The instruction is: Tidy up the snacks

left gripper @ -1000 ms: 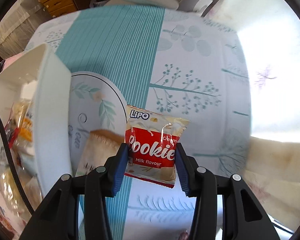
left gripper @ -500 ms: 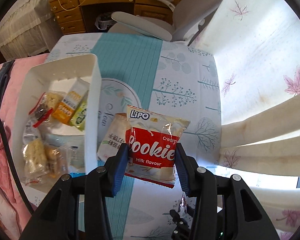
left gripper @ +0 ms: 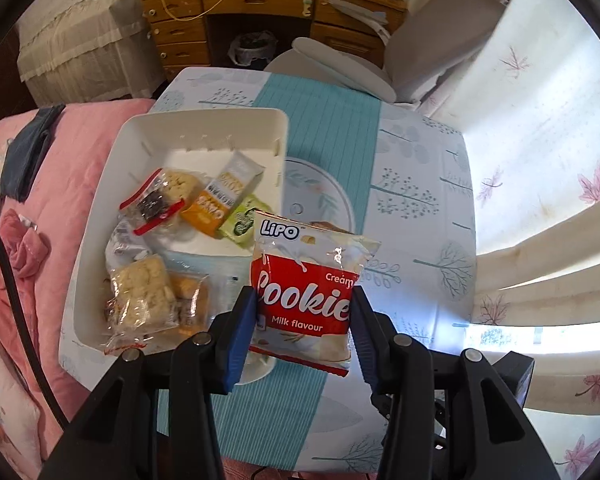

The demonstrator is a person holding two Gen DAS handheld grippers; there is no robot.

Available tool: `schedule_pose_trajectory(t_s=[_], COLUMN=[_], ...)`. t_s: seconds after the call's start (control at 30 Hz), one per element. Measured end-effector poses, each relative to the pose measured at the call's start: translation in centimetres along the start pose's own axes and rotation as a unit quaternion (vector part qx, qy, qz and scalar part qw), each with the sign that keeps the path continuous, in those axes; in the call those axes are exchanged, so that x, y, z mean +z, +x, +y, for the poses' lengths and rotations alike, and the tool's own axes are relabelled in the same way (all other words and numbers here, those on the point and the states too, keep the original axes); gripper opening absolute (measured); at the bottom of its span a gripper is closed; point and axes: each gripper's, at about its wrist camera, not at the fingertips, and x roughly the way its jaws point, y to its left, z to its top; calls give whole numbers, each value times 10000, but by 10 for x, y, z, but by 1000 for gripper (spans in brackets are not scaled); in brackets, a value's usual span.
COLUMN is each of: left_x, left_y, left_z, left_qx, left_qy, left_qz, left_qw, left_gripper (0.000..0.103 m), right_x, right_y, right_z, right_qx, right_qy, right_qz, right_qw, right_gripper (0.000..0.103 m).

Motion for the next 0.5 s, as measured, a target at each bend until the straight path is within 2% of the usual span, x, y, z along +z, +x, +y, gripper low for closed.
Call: schedule_pose_trajectory(t_s=[0.17, 0.5], left_x=[1, 18], left_y=[12, 14], left_z=[31, 72], left_qx=[-141, -483], left_qy=[-63, 351], left_qz=[95, -103], left_qw=[9998, 9982], left_gripper=[44, 44], right_x=[7, 22], right_y=[2, -2], right_z=[18, 59], right_qx=[83, 323], right_qy=[61, 583], right_qz=[-73, -562], right_qw=[9999, 9962], right_gripper=[32, 32])
